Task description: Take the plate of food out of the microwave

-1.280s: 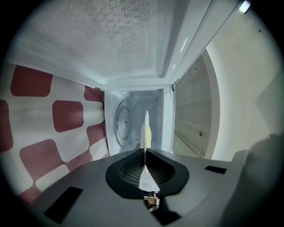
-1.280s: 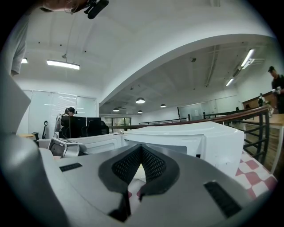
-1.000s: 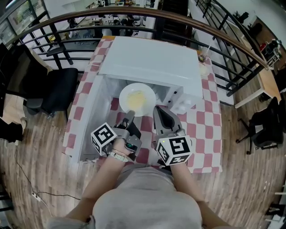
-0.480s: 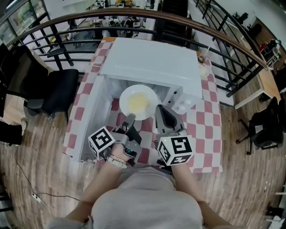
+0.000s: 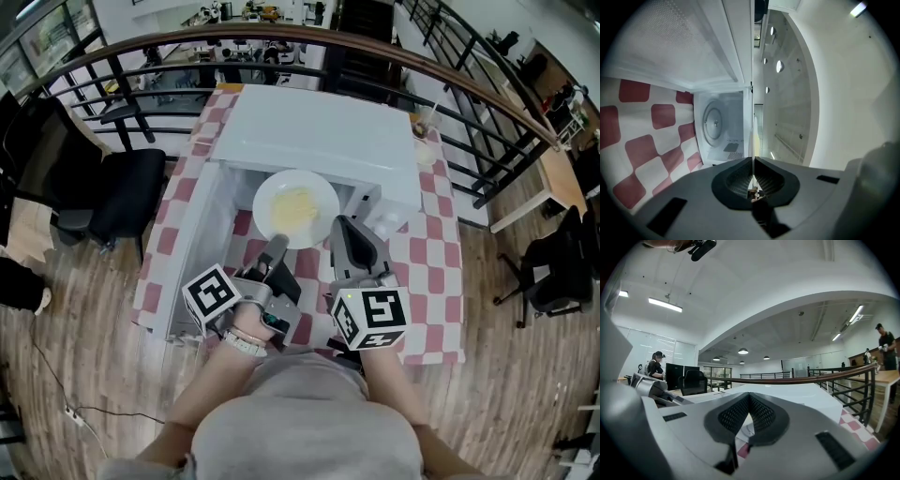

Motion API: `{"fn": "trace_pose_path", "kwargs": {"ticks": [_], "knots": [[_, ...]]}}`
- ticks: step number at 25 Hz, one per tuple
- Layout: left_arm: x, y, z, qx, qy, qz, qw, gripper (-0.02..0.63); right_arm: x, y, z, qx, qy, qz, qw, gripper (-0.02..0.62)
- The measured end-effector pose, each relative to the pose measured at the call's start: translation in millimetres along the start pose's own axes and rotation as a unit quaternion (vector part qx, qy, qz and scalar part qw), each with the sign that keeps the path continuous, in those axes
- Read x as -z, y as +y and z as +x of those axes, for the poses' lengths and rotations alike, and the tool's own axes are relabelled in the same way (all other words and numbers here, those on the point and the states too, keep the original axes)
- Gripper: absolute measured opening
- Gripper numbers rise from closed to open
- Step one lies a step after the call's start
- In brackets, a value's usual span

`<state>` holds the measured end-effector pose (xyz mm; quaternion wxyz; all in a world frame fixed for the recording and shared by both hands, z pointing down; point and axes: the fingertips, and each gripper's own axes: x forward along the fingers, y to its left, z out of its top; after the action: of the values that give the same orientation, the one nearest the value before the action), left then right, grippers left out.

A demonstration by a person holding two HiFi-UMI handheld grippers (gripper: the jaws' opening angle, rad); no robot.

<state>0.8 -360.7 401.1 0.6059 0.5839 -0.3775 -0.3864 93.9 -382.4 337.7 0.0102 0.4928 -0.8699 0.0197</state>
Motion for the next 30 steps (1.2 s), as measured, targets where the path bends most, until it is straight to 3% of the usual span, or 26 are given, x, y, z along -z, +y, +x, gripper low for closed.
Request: {"fn": "trace_pose_path", "kwargs": {"ticks": [12, 30], "knots": [[-13.1, -12.8, 33.5, 0.007, -0.02, 0.05, 0.9985, 0.017, -11.1, -11.2, 0.5, 0.012, -0.012, -0.009, 1.0, 0.025], [-18.6, -15.7, 57.1, 0.02, -0.043, 0.083, 0.9954, 0.017, -7.8, -18.0, 8.6, 0.02, -0.014, -0.014, 1.0, 0.025]]}}
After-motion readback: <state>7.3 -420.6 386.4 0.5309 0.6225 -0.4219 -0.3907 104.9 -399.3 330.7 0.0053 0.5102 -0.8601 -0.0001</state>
